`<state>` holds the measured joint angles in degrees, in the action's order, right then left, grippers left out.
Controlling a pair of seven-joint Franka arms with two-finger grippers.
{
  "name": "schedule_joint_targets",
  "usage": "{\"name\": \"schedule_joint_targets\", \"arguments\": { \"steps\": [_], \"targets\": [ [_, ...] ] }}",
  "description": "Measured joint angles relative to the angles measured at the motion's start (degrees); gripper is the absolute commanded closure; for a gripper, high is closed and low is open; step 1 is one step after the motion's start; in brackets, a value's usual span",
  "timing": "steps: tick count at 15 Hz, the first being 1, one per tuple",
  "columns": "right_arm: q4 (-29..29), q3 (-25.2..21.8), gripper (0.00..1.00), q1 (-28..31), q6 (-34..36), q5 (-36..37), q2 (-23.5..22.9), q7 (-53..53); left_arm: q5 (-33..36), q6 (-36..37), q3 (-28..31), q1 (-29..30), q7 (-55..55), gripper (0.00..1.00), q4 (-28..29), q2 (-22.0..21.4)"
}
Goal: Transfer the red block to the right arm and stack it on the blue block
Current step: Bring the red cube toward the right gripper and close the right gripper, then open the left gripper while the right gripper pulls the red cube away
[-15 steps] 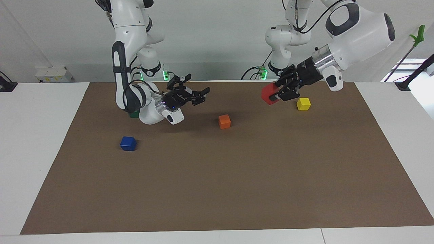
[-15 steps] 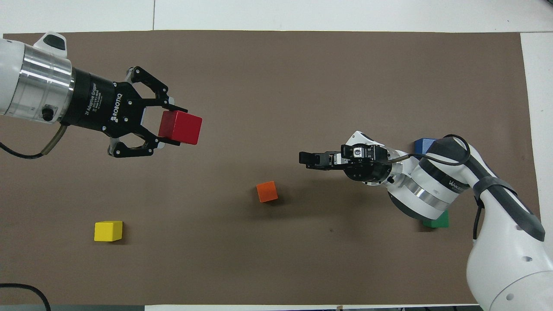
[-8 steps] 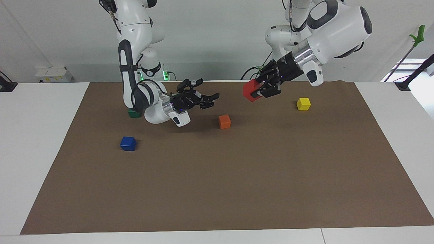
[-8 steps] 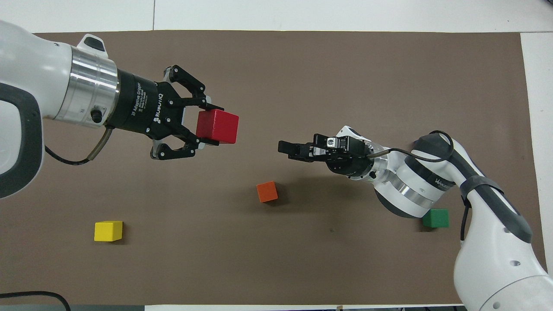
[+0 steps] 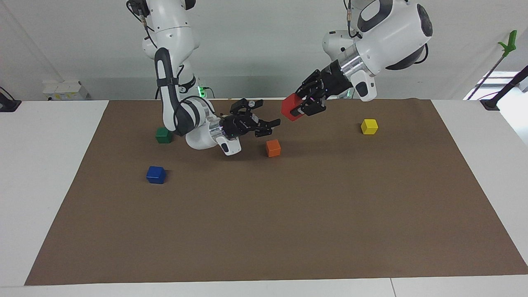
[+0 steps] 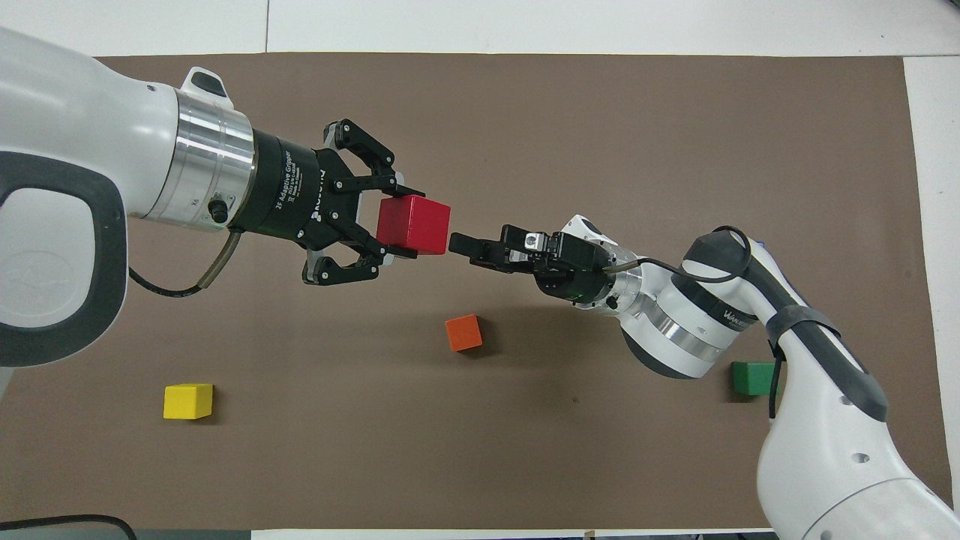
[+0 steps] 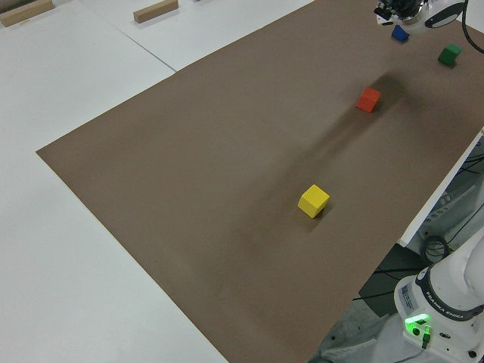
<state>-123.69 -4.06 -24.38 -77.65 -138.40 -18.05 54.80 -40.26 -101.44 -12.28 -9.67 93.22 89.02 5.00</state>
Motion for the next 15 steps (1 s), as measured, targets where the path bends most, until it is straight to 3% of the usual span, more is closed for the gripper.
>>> {"name": "schedule_joint_targets", "arguments": {
  "steps": [8,13,15],
  "targets": [
    [4.86,2.84,0.0,-2.01,-4.43,-6.8,-0.78,2.78,0.0,-1.08,-0.21,-1.75,3.44,1.0,0.0,0.05],
    [5.99,2.9,0.0,-3.34,-6.08,-6.93,-1.08,2.78,0.0,-1.15,-0.2,-1.9,3.44,1.0,0.0,0.08],
    [5.99,2.91,0.08,-3.4,-6.08,-6.93,-1.6,2.78,0.0,-1.16,-0.21,-2.0,3.44,1.0,0.0,0.08]
  ]
}}
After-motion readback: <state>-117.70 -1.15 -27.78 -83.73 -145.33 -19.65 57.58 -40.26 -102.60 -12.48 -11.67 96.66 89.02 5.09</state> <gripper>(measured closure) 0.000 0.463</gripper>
